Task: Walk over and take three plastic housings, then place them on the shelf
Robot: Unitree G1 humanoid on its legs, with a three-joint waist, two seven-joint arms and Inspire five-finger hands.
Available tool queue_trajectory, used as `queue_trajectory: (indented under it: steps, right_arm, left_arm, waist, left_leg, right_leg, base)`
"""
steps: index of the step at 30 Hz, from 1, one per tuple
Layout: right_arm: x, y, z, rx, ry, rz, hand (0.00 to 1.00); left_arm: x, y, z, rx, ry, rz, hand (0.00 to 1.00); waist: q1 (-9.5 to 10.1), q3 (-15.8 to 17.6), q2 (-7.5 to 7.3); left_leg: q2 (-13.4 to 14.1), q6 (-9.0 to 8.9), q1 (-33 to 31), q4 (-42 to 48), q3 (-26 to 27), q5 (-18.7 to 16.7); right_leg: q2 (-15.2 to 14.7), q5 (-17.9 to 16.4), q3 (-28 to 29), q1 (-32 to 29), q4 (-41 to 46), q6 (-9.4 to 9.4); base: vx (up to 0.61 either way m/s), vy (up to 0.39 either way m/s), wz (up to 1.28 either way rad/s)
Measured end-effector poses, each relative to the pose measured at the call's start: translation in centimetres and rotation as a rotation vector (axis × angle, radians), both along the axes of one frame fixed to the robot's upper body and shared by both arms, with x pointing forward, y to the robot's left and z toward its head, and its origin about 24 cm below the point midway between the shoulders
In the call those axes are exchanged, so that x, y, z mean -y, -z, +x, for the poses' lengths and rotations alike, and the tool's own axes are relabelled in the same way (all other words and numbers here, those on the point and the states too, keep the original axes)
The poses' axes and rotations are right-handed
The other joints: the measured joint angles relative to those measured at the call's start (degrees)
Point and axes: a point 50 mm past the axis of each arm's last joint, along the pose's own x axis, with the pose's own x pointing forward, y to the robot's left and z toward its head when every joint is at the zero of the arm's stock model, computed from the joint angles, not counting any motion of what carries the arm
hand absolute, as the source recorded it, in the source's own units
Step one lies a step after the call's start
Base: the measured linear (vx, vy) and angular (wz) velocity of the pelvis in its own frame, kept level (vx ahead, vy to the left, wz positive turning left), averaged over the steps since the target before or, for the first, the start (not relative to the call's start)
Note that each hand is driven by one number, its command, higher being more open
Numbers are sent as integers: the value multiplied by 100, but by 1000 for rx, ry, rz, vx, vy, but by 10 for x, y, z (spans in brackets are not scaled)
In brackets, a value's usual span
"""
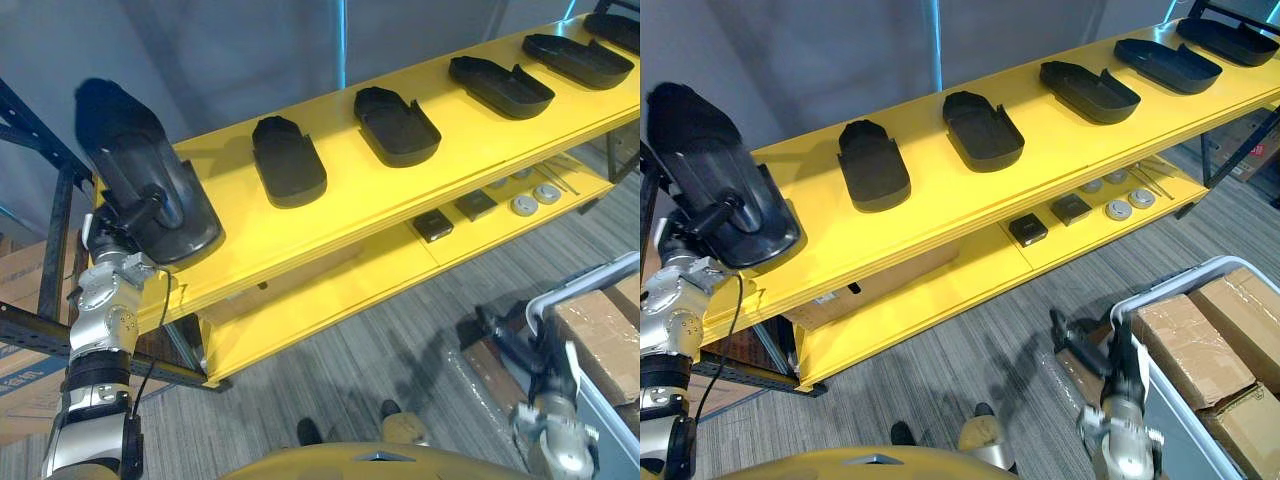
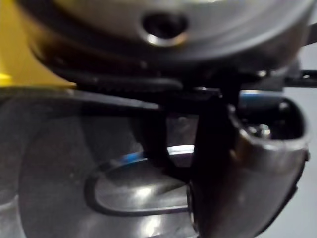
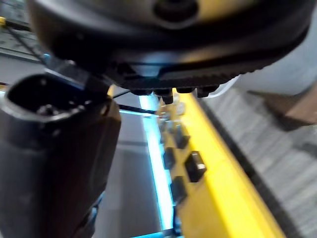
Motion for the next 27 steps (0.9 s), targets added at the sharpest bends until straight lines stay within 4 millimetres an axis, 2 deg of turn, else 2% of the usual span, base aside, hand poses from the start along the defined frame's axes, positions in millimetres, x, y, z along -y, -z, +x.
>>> queue_trajectory:
  steps: [3,6,9,11,14,16,22,27]
  right_arm:
    - [-5,22,-25,-126,24,41,100]
    - [-12,37,-38,-202,44,87,100]
    - [-18,51,-53,-294,32,142,100]
    - [-26,63,-64,-371,10,196,100]
    - [-32,68,-65,-393,8,226,100]
    - [-33,69,-59,-382,1,236,100]
    - [-36,71,-47,-358,-21,255,100]
    - [-42,74,-48,-371,-54,283,100]
  left_arm:
    - [2,11,3,-64,15,-68,0]
    - [-7,6,9,-121,17,-67,0]
    - [-21,-8,12,-154,9,-2,0]
    - [-29,-27,20,-130,-8,28,0]
    - [-32,-44,28,-98,-11,45,0]
    - [-37,-49,27,-116,-16,82,0]
    - [-42,-48,27,-193,2,108,0]
    - [-41,-50,28,-190,54,100,0]
  waist:
    - [-2,9,19]
    - [14,20,31]
    - [38,86,81]
    - [41,214,82]
    - [26,365,74]
    - [24,427,69]
    - [42,576,82]
    - [35,663,134]
  left_leg:
    - [18,8,10,0,6,-35]
    - [15,20,36,1,1,-16]
    - [-3,19,48,0,-19,-17]
    - [11,14,30,0,6,-14]
    - [40,-8,11,0,104,25]
    - [37,13,7,1,106,50]
    - [35,36,3,23,61,92]
    - [43,44,2,27,-20,134]
  right_leg:
    - [16,-2,-3,0,33,-4]
    - [9,-17,-17,0,99,-17]
    - [-11,-57,-49,0,142,-52]
    - [-42,-93,-201,20,171,-89]
    - [-73,-96,-331,38,170,-88]
    - [-77,-96,-337,35,165,-87]
    - [-77,-105,-370,41,159,-74]
    - [-81,-114,-476,56,195,-70]
  base:
    - [-2,0,1]
    - [-4,0,1]
    - [-7,1,3]
    - [-25,-4,24]
    - [-21,2,25]
    - [-3,4,5]
    - [27,3,3]
    - [26,-4,7]
